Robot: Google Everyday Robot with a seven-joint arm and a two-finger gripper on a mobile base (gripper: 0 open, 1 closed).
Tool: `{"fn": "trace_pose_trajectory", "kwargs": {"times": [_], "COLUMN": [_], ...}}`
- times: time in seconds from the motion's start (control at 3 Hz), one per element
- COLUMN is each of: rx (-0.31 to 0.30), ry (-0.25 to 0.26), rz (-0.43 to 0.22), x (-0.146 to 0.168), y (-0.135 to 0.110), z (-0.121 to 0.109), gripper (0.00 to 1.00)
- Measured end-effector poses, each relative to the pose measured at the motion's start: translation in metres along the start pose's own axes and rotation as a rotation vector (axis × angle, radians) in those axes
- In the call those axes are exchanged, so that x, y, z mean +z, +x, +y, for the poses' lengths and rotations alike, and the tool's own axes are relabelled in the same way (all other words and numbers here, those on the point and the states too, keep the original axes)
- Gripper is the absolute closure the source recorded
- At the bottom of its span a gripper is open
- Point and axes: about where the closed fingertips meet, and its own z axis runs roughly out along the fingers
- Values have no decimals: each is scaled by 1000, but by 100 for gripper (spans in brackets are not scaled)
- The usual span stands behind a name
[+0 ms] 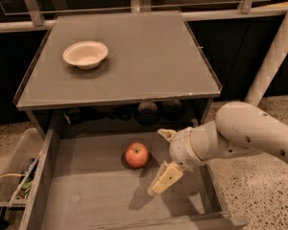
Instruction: Pick apple from top drawer and place on counter
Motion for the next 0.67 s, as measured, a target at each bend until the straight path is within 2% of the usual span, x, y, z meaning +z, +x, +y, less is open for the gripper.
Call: {"fn": "trace_pose_trajectory", "kwargs": {"times": [0.33, 0.67], "rx": [-85, -160], "ry": [48, 68], "rz": [-71, -140], "x": [17, 40], "y": [-15, -27], "z": [-21, -35], "gripper": [0, 0]}}
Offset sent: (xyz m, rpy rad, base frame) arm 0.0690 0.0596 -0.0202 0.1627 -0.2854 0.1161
